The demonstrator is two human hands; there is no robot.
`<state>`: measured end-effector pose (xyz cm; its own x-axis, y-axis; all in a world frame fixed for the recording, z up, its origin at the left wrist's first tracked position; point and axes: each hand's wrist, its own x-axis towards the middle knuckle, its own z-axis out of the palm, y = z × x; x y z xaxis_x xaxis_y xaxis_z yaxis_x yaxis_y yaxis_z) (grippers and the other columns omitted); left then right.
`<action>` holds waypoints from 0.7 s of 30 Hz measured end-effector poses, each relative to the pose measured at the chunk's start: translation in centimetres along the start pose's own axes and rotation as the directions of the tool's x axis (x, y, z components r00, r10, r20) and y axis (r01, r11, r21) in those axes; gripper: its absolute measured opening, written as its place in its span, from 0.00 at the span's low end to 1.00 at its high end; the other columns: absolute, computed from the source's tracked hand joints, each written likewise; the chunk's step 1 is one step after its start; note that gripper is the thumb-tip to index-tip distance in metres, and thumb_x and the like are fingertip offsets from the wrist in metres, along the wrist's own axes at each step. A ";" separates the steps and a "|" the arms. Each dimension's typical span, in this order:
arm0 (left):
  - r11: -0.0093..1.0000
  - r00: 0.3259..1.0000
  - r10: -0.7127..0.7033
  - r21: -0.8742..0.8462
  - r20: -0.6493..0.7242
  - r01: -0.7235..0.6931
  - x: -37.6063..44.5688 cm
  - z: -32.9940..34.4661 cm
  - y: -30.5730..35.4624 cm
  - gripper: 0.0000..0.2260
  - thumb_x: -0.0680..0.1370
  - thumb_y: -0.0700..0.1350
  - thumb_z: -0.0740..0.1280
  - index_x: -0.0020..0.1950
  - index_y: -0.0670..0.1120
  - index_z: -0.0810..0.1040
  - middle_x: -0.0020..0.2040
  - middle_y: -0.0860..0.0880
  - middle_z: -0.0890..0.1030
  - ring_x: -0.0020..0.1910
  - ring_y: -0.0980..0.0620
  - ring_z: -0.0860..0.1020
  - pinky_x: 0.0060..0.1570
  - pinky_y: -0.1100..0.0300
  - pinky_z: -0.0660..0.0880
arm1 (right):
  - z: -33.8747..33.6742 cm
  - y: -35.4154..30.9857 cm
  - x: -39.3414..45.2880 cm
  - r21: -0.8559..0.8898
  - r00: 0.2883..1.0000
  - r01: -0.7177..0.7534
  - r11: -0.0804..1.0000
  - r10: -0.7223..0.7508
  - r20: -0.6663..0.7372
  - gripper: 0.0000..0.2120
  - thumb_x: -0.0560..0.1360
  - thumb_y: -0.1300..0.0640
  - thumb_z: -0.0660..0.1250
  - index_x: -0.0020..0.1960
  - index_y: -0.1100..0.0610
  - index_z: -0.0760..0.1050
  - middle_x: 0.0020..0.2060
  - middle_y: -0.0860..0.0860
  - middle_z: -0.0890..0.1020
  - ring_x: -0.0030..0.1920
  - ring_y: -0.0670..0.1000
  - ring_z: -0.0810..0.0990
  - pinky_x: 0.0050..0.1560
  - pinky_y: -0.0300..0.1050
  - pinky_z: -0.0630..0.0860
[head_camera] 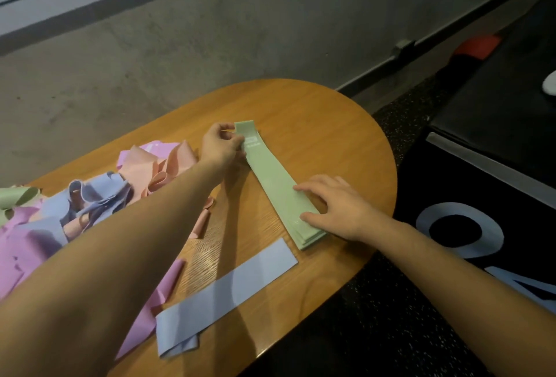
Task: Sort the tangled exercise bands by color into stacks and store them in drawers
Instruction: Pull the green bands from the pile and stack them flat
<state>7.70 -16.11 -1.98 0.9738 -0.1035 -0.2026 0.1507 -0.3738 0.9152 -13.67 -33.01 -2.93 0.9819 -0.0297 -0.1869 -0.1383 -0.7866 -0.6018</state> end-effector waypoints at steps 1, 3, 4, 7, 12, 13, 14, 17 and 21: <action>1.000 1.000 0.004 -0.007 0.000 -0.004 0.1 0.0 0.0 0.13 0.80 0.38 0.69 0.64 0.46 0.74 0.50 0.45 0.80 0.43 0.48 0.84 0.43 0.52 0.84 | 0.2 -0.1 0.0 -0.042 0.999 0.030 0.999 -0.029 0.015 0.25 0.79 0.45 0.65 0.75 0.40 0.64 0.73 0.41 0.66 0.71 0.46 0.61 0.70 0.44 0.59; 1.000 1.000 0.015 -0.004 -0.007 -0.015 0.1 0.2 -0.1 0.14 0.80 0.38 0.69 0.64 0.48 0.73 0.51 0.45 0.80 0.45 0.46 0.85 0.45 0.49 0.84 | 0.6 -0.2 -0.1 -0.123 0.996 0.065 0.990 -0.058 0.064 0.24 0.82 0.45 0.59 0.77 0.41 0.61 0.77 0.42 0.61 0.75 0.47 0.57 0.74 0.48 0.54; 1.000 1.000 0.025 0.019 -0.015 -0.024 0.0 0.4 -0.2 0.15 0.80 0.39 0.69 0.64 0.49 0.73 0.52 0.44 0.80 0.45 0.46 0.85 0.45 0.49 0.84 | 0.8 -0.2 -0.1 -0.156 0.994 0.072 0.985 -0.058 0.090 0.24 0.83 0.44 0.56 0.78 0.41 0.59 0.78 0.42 0.59 0.76 0.48 0.55 0.74 0.49 0.52; 0.984 0.996 0.070 0.169 -0.052 -0.061 0.5 0.5 -0.9 0.18 0.80 0.40 0.70 0.67 0.50 0.72 0.56 0.45 0.78 0.47 0.46 0.83 0.45 0.50 0.84 | 1.0 -0.2 -0.3 -0.201 0.991 0.080 0.976 -0.056 0.124 0.24 0.84 0.44 0.52 0.79 0.41 0.55 0.79 0.43 0.56 0.77 0.48 0.53 0.76 0.50 0.49; 0.792 0.965 0.259 0.564 0.036 -0.233 0.9 0.8 -0.5 0.17 0.81 0.44 0.68 0.70 0.50 0.72 0.72 0.47 0.65 0.58 0.50 0.74 0.51 0.59 0.74 | 0.6 -0.1 -0.1 -0.204 0.989 0.089 0.975 -0.062 0.134 0.24 0.84 0.43 0.53 0.79 0.40 0.56 0.79 0.42 0.55 0.77 0.48 0.54 0.75 0.51 0.52; 0.776 0.965 0.254 0.584 0.059 -0.240 0.8 0.7 -0.2 0.17 0.81 0.45 0.68 0.70 0.50 0.72 0.72 0.47 0.64 0.58 0.49 0.74 0.50 0.59 0.75 | 0.6 -0.2 -0.1 -0.205 0.989 0.089 0.975 -0.061 0.137 0.24 0.83 0.43 0.53 0.79 0.40 0.56 0.79 0.42 0.56 0.77 0.48 0.54 0.75 0.51 0.52; 0.775 0.968 0.242 0.586 0.069 -0.235 0.6 0.5 0.0 0.17 0.81 0.45 0.68 0.70 0.50 0.72 0.72 0.47 0.63 0.57 0.49 0.74 0.48 0.60 0.76 | 0.5 -0.3 -0.1 -0.203 0.988 0.087 0.975 -0.059 0.140 0.24 0.83 0.43 0.54 0.79 0.41 0.57 0.79 0.42 0.56 0.77 0.48 0.55 0.76 0.51 0.53; 0.802 0.970 0.236 0.552 0.058 -0.228 -0.4 -0.5 0.3 0.17 0.81 0.48 0.68 0.70 0.50 0.71 0.73 0.47 0.62 0.56 0.49 0.76 0.49 0.61 0.78 | 0.0 -0.9 -0.3 -0.126 0.993 0.084 0.988 -0.072 0.096 0.25 0.82 0.46 0.59 0.78 0.42 0.59 0.78 0.43 0.59 0.76 0.48 0.58 0.76 0.49 0.57; 0.771 0.950 0.300 0.563 0.088 -0.296 -2.4 -3.2 0.1 0.11 0.82 0.49 0.66 0.64 0.51 0.77 0.71 0.48 0.66 0.48 0.57 0.74 0.49 0.63 0.74 | -1.0 -2.5 -0.7 -0.025 0.995 0.091 0.996 -0.092 -0.031 0.24 0.82 0.49 0.63 0.76 0.45 0.64 0.75 0.42 0.65 0.74 0.47 0.62 0.73 0.44 0.60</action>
<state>5.88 -12.96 -0.31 0.9550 -0.2920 0.0517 -0.2683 -0.7766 0.5699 -13.86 -31.64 -0.58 0.9940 0.0237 -0.1068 -0.0450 -0.8011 -0.5968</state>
